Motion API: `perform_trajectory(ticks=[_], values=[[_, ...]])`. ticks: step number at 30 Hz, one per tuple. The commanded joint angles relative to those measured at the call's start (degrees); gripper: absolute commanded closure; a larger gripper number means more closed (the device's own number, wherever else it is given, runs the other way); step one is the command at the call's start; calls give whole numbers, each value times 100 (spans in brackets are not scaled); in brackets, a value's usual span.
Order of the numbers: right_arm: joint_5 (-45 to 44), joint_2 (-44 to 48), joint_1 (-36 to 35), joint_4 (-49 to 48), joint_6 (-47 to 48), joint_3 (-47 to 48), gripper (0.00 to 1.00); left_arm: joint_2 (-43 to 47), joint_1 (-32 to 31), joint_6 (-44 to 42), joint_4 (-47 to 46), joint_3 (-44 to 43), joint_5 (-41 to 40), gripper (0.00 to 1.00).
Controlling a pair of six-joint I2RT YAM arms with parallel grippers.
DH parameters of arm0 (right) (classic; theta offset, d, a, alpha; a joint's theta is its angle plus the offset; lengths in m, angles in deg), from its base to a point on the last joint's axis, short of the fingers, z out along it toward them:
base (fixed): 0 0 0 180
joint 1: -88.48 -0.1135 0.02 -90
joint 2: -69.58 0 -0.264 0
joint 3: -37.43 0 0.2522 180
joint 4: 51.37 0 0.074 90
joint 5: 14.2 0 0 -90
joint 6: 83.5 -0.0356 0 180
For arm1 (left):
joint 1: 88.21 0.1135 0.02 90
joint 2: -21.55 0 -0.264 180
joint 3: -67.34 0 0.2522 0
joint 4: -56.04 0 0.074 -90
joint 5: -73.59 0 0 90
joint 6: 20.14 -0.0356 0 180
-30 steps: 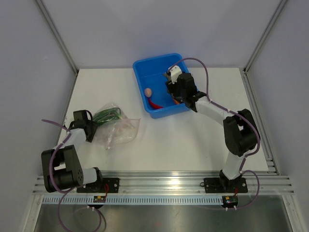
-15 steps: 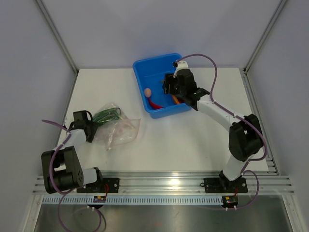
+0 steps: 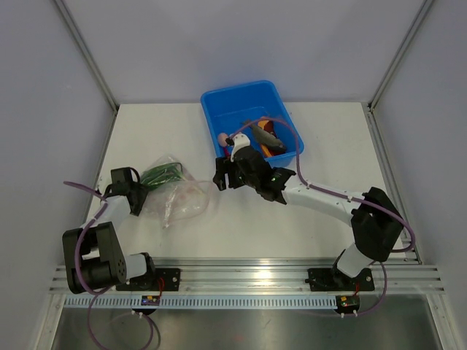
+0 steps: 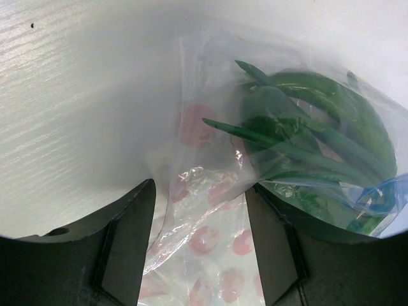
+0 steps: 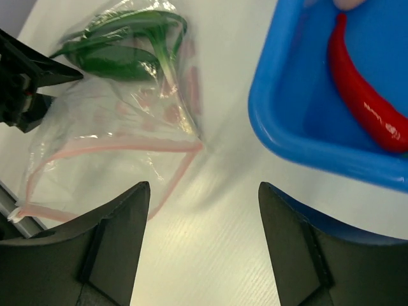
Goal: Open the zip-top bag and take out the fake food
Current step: Place the fake fish in the bin, then adjust the zipper food storage bag at the center of the board.
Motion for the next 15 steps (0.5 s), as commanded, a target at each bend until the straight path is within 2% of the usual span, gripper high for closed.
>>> perform_trajectory(ticks=[1, 7, 11, 15], values=[[-370, 271, -131, -348, -406, -265, 24, 153, 39, -52, 60, 127, 73, 38], [94, -203, -377, -243, -282, 103, 26, 145, 39, -61, 68, 136, 108, 38], [367, -265, -483, -682, -142, 33, 27, 154, 39, -87, 86, 127, 143, 38], [411, -484, -501, -437, -81, 260, 27, 241, 39, -175, 174, 92, 222, 39]])
